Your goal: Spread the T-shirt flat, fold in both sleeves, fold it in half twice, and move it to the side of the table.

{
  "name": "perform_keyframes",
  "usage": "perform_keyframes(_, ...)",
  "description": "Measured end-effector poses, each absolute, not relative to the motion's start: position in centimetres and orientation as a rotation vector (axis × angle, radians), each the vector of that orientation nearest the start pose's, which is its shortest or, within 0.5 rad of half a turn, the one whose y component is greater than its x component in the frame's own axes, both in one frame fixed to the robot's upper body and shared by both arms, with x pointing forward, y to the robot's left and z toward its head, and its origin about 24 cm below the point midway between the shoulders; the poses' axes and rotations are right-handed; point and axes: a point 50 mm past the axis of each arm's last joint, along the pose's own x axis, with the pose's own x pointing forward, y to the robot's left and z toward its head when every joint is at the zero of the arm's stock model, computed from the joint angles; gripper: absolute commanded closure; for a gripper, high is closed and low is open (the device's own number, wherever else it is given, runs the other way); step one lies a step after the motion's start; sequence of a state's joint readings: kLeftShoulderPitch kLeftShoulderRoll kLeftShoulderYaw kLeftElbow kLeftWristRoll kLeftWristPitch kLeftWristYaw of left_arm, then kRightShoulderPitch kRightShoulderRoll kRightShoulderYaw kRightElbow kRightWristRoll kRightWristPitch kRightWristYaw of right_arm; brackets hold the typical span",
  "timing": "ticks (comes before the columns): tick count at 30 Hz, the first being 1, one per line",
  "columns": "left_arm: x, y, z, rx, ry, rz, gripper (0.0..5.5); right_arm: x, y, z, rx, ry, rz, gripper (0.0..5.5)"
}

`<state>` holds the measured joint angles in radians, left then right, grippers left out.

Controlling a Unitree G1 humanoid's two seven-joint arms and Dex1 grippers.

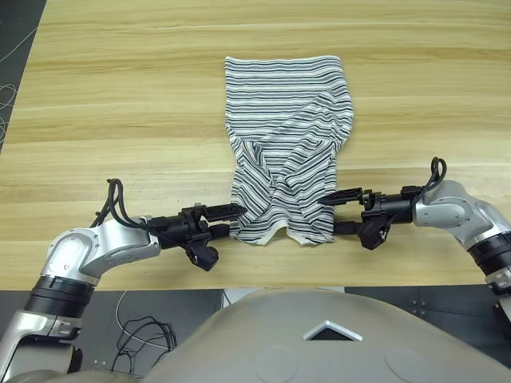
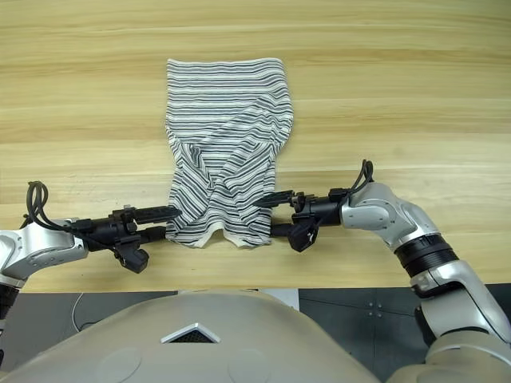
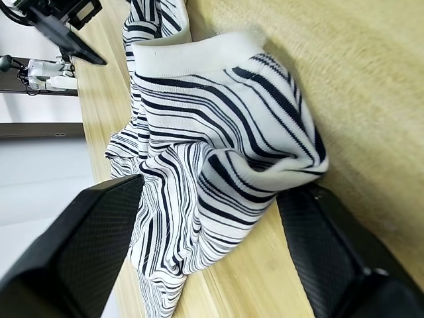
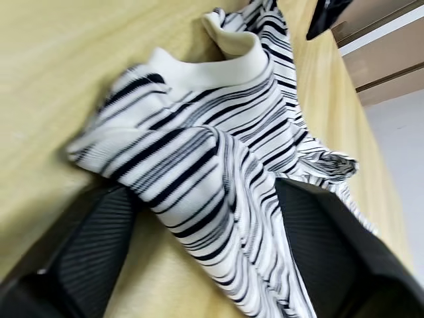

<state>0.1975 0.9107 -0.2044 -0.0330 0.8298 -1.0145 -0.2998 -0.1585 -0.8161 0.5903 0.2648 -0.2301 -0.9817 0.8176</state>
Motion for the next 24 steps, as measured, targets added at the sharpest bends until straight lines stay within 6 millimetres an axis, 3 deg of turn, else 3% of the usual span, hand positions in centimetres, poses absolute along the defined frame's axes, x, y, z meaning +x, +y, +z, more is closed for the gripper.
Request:
perform_keyframes(5,14.8,20.1,3.3,1.444,-0.378,-1.406,2.42,17.9,-16.9,2.4,-1.031,-0.174,1.761,3.42)
perform_keyframes(16,14.3,20.1,2.6,1.401,-0.328,-1.445,4.18,17.3,-16.7,2.1,-1.032,-0.145,1.795,5.4)
perform_keyframes(24,14.3,20.1,2.5,1.376,-0.289,-1.437,5.32,17.4,-16.6,2.0,-1.029,-0.138,1.79,5.4)
